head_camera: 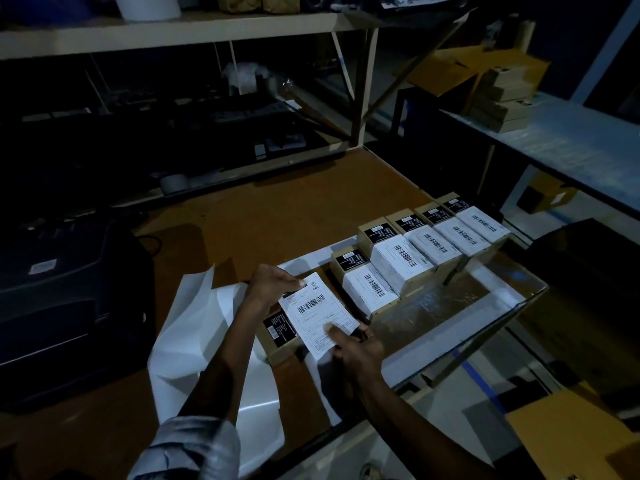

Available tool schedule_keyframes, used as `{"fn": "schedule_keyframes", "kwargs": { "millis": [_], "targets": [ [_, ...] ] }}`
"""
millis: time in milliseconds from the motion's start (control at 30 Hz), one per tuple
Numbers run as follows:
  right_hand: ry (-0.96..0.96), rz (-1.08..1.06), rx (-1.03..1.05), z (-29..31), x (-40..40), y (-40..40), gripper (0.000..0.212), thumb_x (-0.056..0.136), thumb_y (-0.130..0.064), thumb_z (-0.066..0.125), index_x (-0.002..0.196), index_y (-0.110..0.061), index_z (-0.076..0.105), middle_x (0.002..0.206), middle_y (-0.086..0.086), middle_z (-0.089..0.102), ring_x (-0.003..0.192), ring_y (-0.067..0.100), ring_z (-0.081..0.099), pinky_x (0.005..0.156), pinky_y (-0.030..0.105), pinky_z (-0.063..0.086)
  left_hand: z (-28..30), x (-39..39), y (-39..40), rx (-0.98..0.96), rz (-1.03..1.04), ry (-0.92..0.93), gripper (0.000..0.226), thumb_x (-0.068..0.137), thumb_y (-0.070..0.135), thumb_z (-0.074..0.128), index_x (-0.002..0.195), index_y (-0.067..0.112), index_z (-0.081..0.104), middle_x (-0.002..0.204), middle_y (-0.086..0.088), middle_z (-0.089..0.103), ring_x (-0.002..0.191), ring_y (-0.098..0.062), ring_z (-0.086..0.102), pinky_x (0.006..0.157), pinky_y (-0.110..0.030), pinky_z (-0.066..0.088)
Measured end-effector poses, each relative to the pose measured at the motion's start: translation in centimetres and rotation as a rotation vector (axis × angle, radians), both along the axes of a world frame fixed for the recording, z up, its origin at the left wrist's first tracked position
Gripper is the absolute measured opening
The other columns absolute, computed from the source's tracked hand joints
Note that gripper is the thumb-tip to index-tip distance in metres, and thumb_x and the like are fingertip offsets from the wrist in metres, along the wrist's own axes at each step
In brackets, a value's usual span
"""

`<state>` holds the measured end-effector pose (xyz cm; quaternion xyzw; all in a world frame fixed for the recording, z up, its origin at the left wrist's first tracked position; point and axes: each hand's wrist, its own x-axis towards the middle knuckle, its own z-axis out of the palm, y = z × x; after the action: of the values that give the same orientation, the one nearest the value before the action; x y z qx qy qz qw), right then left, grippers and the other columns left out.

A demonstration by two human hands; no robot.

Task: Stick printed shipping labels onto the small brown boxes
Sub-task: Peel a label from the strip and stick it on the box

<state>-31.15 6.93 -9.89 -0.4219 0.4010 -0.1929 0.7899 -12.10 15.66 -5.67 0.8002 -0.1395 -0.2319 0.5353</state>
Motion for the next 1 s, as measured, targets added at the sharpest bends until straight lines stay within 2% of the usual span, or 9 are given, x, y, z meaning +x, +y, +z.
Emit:
{"fn": "schedule_keyframes", "kwargs": {
  "millis": [100,333,433,633,733,800,867,1000],
  "targets": [
    [0.003,-0.006,-0.007,0.0,0.0,0.0,0.041,0.074,0.007,0.081,0.112,0.003,0.065,0.103,0.018,0.075,0.091,0.03,0.076,0.079,0.046,0.063,-0.1,0.1,0.0,0.012,0.01,0.004,0.015,0.07,0.009,0.089,0.079,0.002,0.079,0.079,-0.014,0.076,0.082,-0.029,0.074,0.084,-0.038,0.055],
    [0.005,-0.012,0.013,-0.1,0.0,0.0,0.036,0.075,0.008,0.08,0.107,0.0,0.066,0.099,0.016,0.076,0.088,0.028,0.076,0.082,0.051,0.061,-0.3,0.2,0.0,0.024,0.009,0.003,0.011,0.069,0.009,0.089,0.073,0.007,0.079,0.076,-0.011,0.076,0.079,-0.028,0.074,0.086,-0.042,0.057],
    [-0.006,-0.003,0.025,0.0,0.0,-0.1,0.034,0.076,0.009,0.078,0.106,-0.002,0.065,0.098,0.016,0.076,0.087,0.028,0.076,0.08,0.049,0.062,-0.3,0.1,0.0,0.035,0.003,-0.014,0.011,0.069,0.009,0.089,0.072,0.01,0.079,0.075,-0.01,0.076,0.078,-0.029,0.075,0.085,-0.045,0.058],
    [0.002,0.0,-0.003,-0.1,0.2,-0.1,0.044,0.076,0.008,0.08,0.116,0.004,0.063,0.104,0.019,0.075,0.089,0.028,0.076,0.073,0.041,0.063,-0.4,-0.3,0.3,0.057,0.007,-0.043,0.013,0.069,0.009,0.09,0.076,0.004,0.08,0.075,-0.011,0.076,0.079,-0.03,0.074,0.084,-0.048,0.059],
    [0.024,-0.005,-0.036,0.0,0.1,-0.1,0.043,0.075,0.007,0.08,0.115,0.005,0.064,0.106,0.02,0.074,0.09,0.028,0.075,0.067,0.034,0.063,-0.5,-0.5,0.4,0.072,-0.003,-0.063,0.011,0.07,0.012,0.089,0.074,0.007,0.08,0.074,-0.01,0.076,0.079,-0.033,0.074,0.082,-0.049,0.058],
    [0.032,-0.006,-0.046,0.0,0.1,-0.2,0.043,0.076,0.008,0.08,0.115,0.006,0.063,0.105,0.019,0.074,0.091,0.028,0.075,0.068,0.035,0.063,-0.5,-0.9,0.4,0.075,-0.005,-0.076,0.009,0.072,0.014,0.088,0.07,0.013,0.08,0.073,-0.008,0.076,0.078,-0.032,0.073,0.08,-0.049,0.058],
    [0.042,-0.002,-0.053,-0.1,0.2,-0.2,0.043,0.076,0.008,0.08,0.115,0.005,0.063,0.103,0.018,0.075,0.09,0.028,0.075,0.072,0.038,0.063,-0.3,-1.4,0.5,0.07,0.001,-0.096,0.012,0.074,0.016,0.088,0.067,0.019,0.078,0.073,-0.006,0.076,0.077,-0.029,0.074,0.077,-0.046,0.058],
    [0.067,-0.002,-0.081,-0.4,0.3,-0.1,0.037,0.075,0.007,0.081,0.108,0.002,0.066,0.103,0.017,0.075,0.086,0.024,0.076,0.07,0.038,0.063,0.5,-2.5,0.7,0.025,-0.021,-0.083,0.014,0.073,0.018,0.088,0.071,0.011,0.077,0.075,-0.007,0.075,0.067,-0.007,0.069,0.065,-0.026,0.052]
  ]
}}
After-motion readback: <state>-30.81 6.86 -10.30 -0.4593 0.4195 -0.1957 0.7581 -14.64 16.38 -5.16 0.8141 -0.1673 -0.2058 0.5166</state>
